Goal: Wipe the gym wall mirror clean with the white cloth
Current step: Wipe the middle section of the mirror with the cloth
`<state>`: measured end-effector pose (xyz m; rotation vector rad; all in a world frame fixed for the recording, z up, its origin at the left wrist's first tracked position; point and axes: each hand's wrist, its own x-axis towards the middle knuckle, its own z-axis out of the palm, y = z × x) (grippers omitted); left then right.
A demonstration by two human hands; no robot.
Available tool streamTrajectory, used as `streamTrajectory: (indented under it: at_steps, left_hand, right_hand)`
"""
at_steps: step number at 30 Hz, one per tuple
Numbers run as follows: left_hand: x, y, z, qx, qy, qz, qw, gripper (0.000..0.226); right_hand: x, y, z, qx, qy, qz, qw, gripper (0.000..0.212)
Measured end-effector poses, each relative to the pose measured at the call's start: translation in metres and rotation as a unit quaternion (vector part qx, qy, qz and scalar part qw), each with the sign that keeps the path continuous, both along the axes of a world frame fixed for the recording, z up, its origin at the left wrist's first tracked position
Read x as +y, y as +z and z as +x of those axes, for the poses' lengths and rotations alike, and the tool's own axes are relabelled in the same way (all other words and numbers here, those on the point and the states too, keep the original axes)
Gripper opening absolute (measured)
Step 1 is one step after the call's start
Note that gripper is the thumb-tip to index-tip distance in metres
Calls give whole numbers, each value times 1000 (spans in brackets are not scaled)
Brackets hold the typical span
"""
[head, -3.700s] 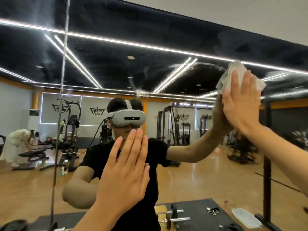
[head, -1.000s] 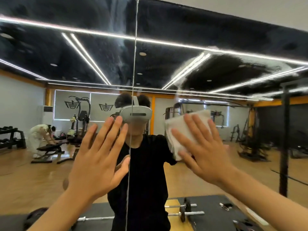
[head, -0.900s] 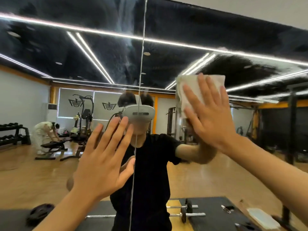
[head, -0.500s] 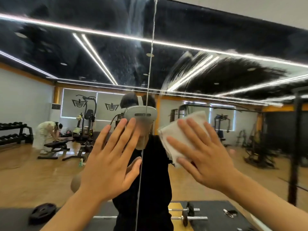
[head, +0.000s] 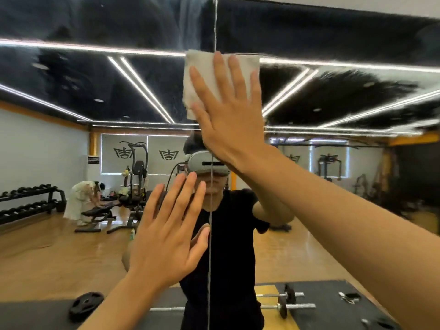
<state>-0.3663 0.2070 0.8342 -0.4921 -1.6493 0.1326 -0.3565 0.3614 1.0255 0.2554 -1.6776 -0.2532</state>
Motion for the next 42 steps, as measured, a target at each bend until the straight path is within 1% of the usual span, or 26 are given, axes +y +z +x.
streamTrajectory:
  at_steps: [3,4,5,7,9,11,13,14,16,18,20,23,25,26,28,29,30,33,35,36,38,40,42]
  left_hand:
    - [-2,2,0,3,2,-8,1000,76]
    - [-2,2,0,4,4,-9,1000,77]
    - [-1,3,1,4,5,-10,1000,77]
    - [2,2,0,7,4,-4,1000,77]
    - [4,1,-1,13,2,5,1000,75]
    - [6,1,-1,12,-1,8,1000,75]
    - [6,2,-1,10,1,9,1000,74]
    - [6,2,-1,7,2,6,1000,74]
    - [4,2,0,6,-1,2,1000,73]
    - [3,1,1,7,-9,4,1000,71]
    - [2,1,1,6,-22,8,1000,69]
    - [1,1,-1,-4,-38,15,999,67]
    - [1,-1,0,-12,-42,18,999,67]
    - [2,-1,0,-14,-42,17,999,67]
    - [2,-2,1,-15,-39,17,999,67]
    - [3,-2,1,-13,-39,18,999,67]
    - [3,-2,1,-12,-39,19,999,67]
    - [3,-2,0,-7,-45,19,999,67]
    - [2,-1,1,-3,-54,19,998,68]
    - [2,-1,1,-5,-59,19,998,68]
    - [0,-2,0,-5,-72,18,997,68]
    - [-1,-1,-1,1,-69,6,998,65]
    - [-1,-1,-1,6,-55,-8,998,61]
  right_hand:
    - [33,2,7,-22,12,97,995,62]
    - [57,4,10,-28,11,101,994,62]
    - [83,5,14,-32,8,83,996,62]
    - [140,1,22,-25,-11,15,1000,62]
    - [177,-7,29,-28,-34,-40,998,64]
    - [175,-11,30,-33,-31,-93,995,65]
    - [133,-12,24,-19,-9,-118,993,66]
    - [105,-15,19,-13,-2,-100,995,66]
    - [54,-26,8,-4,12,-37,999,64]
    - [30,-45,4,-8,30,3,999,63]
    - [33,-81,5,-24,40,20,999,61]
    - [50,-165,16,-66,54,50,995,60]
    - [64,-212,22,-91,41,100,990,60]
    - [73,-220,23,-99,32,132,986,59]
    - [89,-204,21,-112,32,174,978,60]
    - [91,-183,19,-103,32,172,979,60]
    - [87,-156,17,-79,33,145,986,60]
    - [65,-86,10,-25,35,20,999,60]
    - [52,-84,9,-16,36,-18,999,61]
    - [50,-101,8,-21,40,-24,999,60]
    - [49,-160,12,-46,59,-19,997,60]
    - [55,-230,19,-82,71,15,994,59]
    - [70,-273,27,-106,60,62,991,59]
